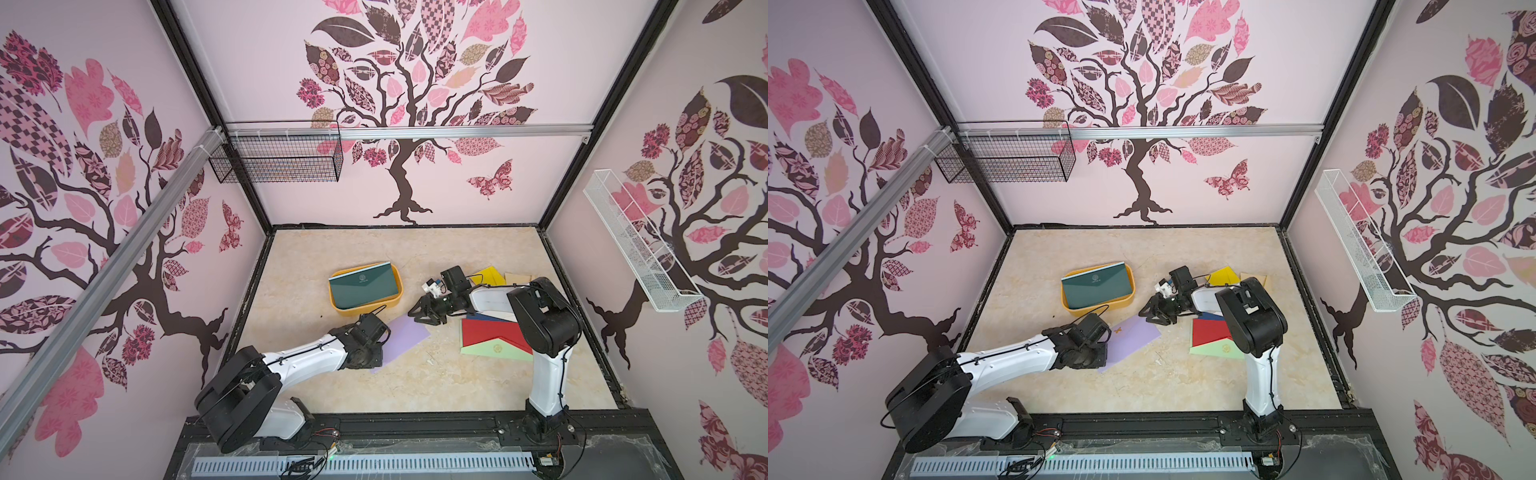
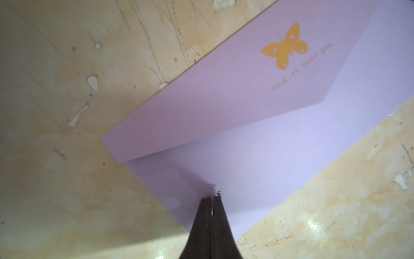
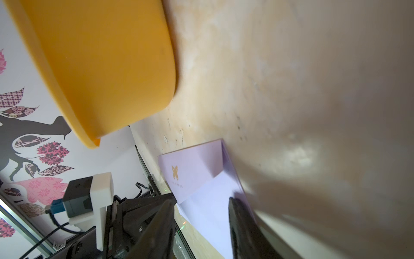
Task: Put the sealed envelopes into the storage box
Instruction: Pick up the envelope from the center of the board.
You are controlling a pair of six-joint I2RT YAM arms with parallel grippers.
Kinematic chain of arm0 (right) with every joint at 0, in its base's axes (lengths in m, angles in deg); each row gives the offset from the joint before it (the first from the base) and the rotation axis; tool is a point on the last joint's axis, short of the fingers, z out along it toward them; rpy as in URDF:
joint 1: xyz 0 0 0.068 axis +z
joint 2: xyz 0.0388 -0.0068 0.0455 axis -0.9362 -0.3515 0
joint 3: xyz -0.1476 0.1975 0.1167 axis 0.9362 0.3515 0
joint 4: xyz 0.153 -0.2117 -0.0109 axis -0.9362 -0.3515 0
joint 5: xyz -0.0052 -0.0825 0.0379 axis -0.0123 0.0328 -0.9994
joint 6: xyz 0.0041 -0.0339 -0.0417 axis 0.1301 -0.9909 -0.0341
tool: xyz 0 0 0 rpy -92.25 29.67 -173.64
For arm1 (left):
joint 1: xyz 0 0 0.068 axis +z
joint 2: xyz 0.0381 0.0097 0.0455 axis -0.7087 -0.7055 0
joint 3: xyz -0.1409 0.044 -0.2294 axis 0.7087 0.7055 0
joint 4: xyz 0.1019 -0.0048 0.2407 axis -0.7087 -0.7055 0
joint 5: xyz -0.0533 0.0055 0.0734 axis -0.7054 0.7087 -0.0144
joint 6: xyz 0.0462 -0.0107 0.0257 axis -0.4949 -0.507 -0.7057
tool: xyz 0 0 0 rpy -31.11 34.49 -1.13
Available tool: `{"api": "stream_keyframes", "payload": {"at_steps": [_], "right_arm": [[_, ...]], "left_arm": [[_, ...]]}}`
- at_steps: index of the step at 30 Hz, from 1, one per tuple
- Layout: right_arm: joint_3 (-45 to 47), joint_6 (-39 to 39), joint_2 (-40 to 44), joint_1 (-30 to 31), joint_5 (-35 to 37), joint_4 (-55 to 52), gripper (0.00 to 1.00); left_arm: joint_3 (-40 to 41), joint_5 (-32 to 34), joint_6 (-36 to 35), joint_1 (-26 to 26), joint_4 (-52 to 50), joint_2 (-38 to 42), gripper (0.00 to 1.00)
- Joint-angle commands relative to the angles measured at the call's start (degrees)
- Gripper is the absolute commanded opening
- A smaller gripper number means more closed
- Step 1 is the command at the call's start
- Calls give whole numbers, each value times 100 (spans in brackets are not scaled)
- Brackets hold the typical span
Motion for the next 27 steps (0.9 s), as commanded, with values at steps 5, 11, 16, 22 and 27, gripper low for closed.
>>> {"api": "stream_keyframes", "payload": {"at_steps": [5, 11, 16, 22, 27], "right_arm": [[-254, 222, -344, 142, 20, 18, 41], [-364, 288, -334, 260, -5, 36, 41], [-404, 437, -518, 265, -48, 253, 41], [-547, 597, -644, 268, 11, 381, 39], [-613, 790, -772, 277, -73, 561, 34]], "left_arm": [[336, 102, -82, 68, -166, -444, 0], [338, 88, -91, 55, -157, -449, 0], [325, 98, -91, 33, -157, -467, 0], [318, 118, -84, 6, -159, -472, 0], [311, 104, -91, 2, -166, -481, 0]]}}
